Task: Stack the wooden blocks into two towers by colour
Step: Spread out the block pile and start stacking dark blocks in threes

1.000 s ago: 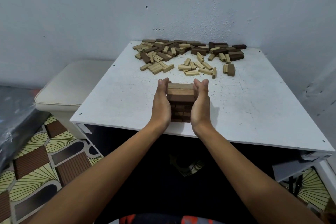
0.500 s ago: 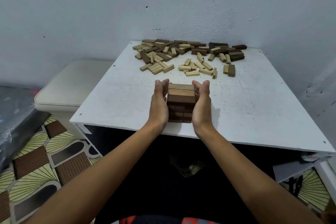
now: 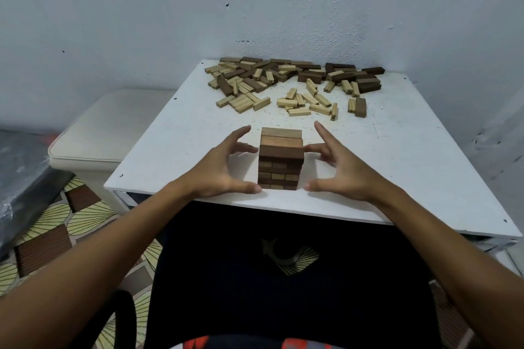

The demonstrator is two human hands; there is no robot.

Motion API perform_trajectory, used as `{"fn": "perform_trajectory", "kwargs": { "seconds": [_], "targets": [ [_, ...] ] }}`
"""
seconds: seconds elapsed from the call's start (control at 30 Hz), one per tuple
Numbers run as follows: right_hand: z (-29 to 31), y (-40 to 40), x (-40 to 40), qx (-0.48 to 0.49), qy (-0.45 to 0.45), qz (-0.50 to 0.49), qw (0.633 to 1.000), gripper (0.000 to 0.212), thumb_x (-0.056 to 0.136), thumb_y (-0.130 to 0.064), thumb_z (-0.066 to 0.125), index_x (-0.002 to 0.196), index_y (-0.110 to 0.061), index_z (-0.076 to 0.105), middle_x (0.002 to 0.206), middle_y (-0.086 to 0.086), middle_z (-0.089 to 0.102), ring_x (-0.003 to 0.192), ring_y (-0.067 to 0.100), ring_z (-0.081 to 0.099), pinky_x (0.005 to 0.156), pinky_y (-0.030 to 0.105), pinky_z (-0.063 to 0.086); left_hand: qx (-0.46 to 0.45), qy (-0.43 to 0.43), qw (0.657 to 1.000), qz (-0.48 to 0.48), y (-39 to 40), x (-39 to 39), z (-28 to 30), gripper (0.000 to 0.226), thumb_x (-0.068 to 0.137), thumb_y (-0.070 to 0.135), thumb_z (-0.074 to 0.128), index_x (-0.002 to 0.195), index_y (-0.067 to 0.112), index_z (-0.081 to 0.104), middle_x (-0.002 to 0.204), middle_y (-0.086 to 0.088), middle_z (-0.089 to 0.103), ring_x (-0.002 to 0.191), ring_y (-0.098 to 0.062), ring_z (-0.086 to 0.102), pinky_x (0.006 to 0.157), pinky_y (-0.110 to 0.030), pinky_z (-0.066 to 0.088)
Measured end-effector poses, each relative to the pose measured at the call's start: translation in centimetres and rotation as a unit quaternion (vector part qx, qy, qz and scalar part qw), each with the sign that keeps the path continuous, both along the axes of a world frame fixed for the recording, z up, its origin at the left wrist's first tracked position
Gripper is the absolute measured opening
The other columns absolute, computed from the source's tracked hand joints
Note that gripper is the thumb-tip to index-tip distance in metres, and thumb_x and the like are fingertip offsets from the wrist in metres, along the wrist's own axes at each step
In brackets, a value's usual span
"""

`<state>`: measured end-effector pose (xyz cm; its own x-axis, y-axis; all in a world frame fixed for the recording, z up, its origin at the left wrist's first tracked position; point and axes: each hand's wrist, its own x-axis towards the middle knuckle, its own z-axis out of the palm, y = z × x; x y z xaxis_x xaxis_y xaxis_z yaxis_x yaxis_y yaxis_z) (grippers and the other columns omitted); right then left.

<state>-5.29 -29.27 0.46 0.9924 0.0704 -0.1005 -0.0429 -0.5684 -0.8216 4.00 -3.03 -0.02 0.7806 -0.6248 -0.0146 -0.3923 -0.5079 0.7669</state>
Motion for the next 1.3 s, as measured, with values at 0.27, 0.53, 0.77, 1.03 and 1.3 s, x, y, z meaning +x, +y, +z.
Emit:
{"fn": "perform_trajectory", "kwargs": {
  "seconds": [0.27, 0.53, 0.77, 1.03, 1.3],
  "targets": [
    [-0.5, 2.6, 1.2, -0.050, -0.023, -0.023, 0.998, 0.146, 0.050, -0.054, 0.090, 0.137, -0.057, -0.028, 0.146, 0.005, 0.048, 0.140, 0.026, 0.034, 0.116, 0.052, 0.024, -0.010, 0.014, 1.000, -0.021, -1.8, 0.6, -0.6, 0.134, 0.053, 0.041, 0.092, 0.149, 0.045, -0.002, 0.139, -0.002, 0.048, 0.131, -0.013, 0.042, 0.105, -0.024, 0.028],
    [-1.0, 2.8, 1.6, -0.050, -0.034, -0.038, 0.997, 0.144, 0.051, -0.055, 0.088, 0.134, -0.061, -0.029, 0.140, 0.002, 0.052, 0.137, 0.029, 0.035, 0.113, 0.054, 0.027, -0.058, 0.031, 0.996, -0.052, -2.6, 1.1, -1.2, 0.134, 0.052, 0.034, 0.093, 0.147, 0.046, -0.001, 0.131, -0.001, 0.054, 0.122, 0.001, 0.049, 0.103, -0.012, 0.033],
    [-1.2, 2.8, 1.9, -0.046, -0.037, -0.041, 0.997, 0.142, 0.053, -0.051, 0.087, 0.139, -0.056, -0.026, 0.137, 0.002, 0.053, 0.135, 0.028, 0.037, 0.112, 0.053, 0.029, -0.076, 0.030, 0.996, -0.044, -2.8, 0.9, -1.2, 0.133, 0.050, 0.032, 0.092, 0.148, 0.042, 0.002, 0.127, 0.001, 0.057, 0.121, -0.001, 0.051, 0.102, -0.011, 0.034],
    [-1.4, 2.7, 2.0, -0.046, -0.037, -0.048, 0.997, 0.141, 0.052, -0.052, 0.086, 0.140, -0.056, -0.024, 0.136, 0.001, 0.053, 0.133, 0.029, 0.038, 0.111, 0.053, 0.033, -0.067, 0.026, 0.997, -0.029, -3.1, 0.9, -0.8, 0.136, 0.047, 0.035, 0.091, 0.151, 0.036, 0.003, 0.131, -0.003, 0.055, 0.124, -0.009, 0.051, 0.108, -0.024, 0.034],
    [-1.5, 1.1, 1.6, -0.053, -0.041, -0.070, 0.995, 0.139, 0.051, -0.053, 0.085, 0.140, -0.059, -0.022, 0.140, 0.000, 0.051, 0.133, 0.026, 0.039, 0.109, 0.052, 0.037, -0.067, 0.044, 0.995, -0.053, -5.2, 1.3, -0.7, 0.136, 0.047, 0.028, 0.091, 0.152, 0.034, 0.004, 0.125, 0.006, 0.055, 0.120, -0.004, 0.052, 0.102, -0.021, 0.039]
  ]
}}
